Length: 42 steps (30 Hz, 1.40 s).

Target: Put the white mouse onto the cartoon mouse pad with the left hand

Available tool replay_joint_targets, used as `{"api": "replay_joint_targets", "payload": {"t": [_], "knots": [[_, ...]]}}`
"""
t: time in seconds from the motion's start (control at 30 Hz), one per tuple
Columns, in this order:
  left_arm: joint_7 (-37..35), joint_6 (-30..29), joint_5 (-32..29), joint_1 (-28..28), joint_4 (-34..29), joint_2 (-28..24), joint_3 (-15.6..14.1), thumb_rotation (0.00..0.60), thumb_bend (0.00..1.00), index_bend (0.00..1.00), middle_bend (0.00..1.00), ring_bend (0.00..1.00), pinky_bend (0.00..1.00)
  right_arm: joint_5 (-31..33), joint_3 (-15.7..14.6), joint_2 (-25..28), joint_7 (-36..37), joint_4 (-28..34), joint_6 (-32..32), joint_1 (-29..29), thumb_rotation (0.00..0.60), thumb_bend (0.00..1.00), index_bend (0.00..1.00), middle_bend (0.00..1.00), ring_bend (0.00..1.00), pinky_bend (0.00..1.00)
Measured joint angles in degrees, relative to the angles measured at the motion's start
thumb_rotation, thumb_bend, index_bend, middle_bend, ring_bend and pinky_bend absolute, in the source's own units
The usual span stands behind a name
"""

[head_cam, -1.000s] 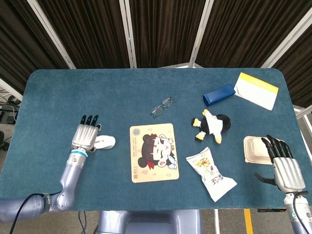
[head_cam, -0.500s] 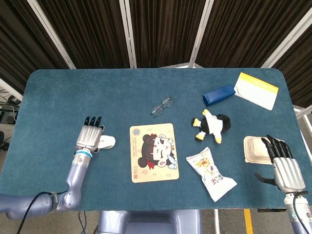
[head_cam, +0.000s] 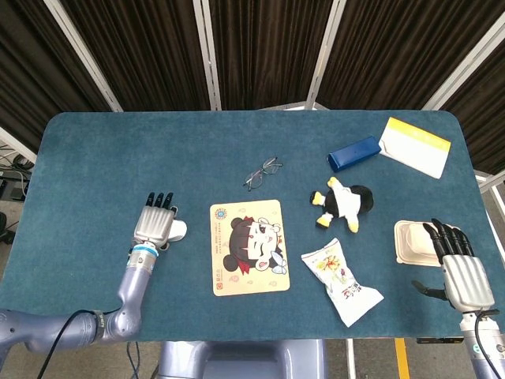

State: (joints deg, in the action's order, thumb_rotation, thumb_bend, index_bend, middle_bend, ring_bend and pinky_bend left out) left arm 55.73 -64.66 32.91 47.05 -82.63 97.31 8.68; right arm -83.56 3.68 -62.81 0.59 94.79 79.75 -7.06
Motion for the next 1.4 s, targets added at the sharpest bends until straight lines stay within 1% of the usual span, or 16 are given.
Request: {"api": "replay_joint_targets", "payload": {"t": [0.1,0.13,0.17,0.3,0.4,0.6,0.8,1.1,1.27,1.4], "knots": [[0.45,0.29,-0.78,0.41,0.61,0.71,-0.02,0.600,0.14,0.33,0.00,0.00,0.00,0.02,0.01,0.00,0.00,0.01,-0.05,-0.04,0.600,0.11,0.00,0.00,0.00,0.00],[0.57,0.33,-0.91,0.52,0.70,0.89,-0.11,0.600,0.16,0.34,0.00,0.00,0.00,0.03,0.01,0.01,0.01,0.02,-0.05,-0.04,0.600,0.11,0.00,0.00,0.00,0.00],[0.60,0.33,-0.97,0.57,0.74,0.96,-0.17,0.600,0.19,0.36,0.00,0.00,0.00,0.03,0.01,0.01,0.01,0.02,-0.06,-0.04,0.600,0.11,0.00,0.00,0.00,0.00],[0.56,0.32,-0.98,0.64,0.73,1.05,-0.34,0.600,0.38,0.45,0.00,0.00,0.00,0.02,0.01,0.02,0.05,0.01,-0.05,-0.04,0.600,0.11,0.00,0.00,0.00,0.00],[0.29,0.22,-0.85,0.62,0.58,1.02,-0.30,0.600,0.44,0.50,0.00,0.00,0.00,0.02,0.01,0.02,0.06,0.01,-0.05,-0.04,0.600,0.11,0.00,0.00,0.00,0.00],[-0.71,0.01,0.52,0.59,-0.32,0.47,-0.18,0.600,0.45,0.52,0.00,0.00,0.00,0.02,0.00,0.02,0.04,0.03,-0.04,-0.05,0.600,0.11,0.00,0.00,0.00,0.00],[-1.27,1.05,3.52,1.30,-2.29,-1.65,-0.47,0.600,0.45,0.52,0.00,0.00,0.00,0.00,-0.01,0.01,0.01,0.03,-0.01,-0.04,0.600,0.11,0.00,0.00,0.00,0.00],[-0.17,5.20,9.56,5.68,-4.30,-4.96,-0.40,0.600,0.45,0.53,0.00,0.00,0.00,0.07,0.01,0.01,-0.04,0.07,-0.07,-0.07,0.600,0.11,0.00,0.00,0.00,0.00],[0.36,7.84,15.07,8.50,-3.64,-5.48,-0.76,0.600,0.45,0.57,0.00,0.00,0.00,0.12,0.02,0.04,0.04,0.08,-0.15,-0.10,0.600,0.11,0.00,0.00,0.00,0.00],[-0.62,9.36,23.61,10.52,-0.36,-4.86,-1.95,0.600,0.45,0.57,0.00,0.00,0.00,0.17,0.03,0.09,0.13,0.08,-0.25,-0.14,0.600,0.11,0.00,0.00,0.00,0.00]]}}
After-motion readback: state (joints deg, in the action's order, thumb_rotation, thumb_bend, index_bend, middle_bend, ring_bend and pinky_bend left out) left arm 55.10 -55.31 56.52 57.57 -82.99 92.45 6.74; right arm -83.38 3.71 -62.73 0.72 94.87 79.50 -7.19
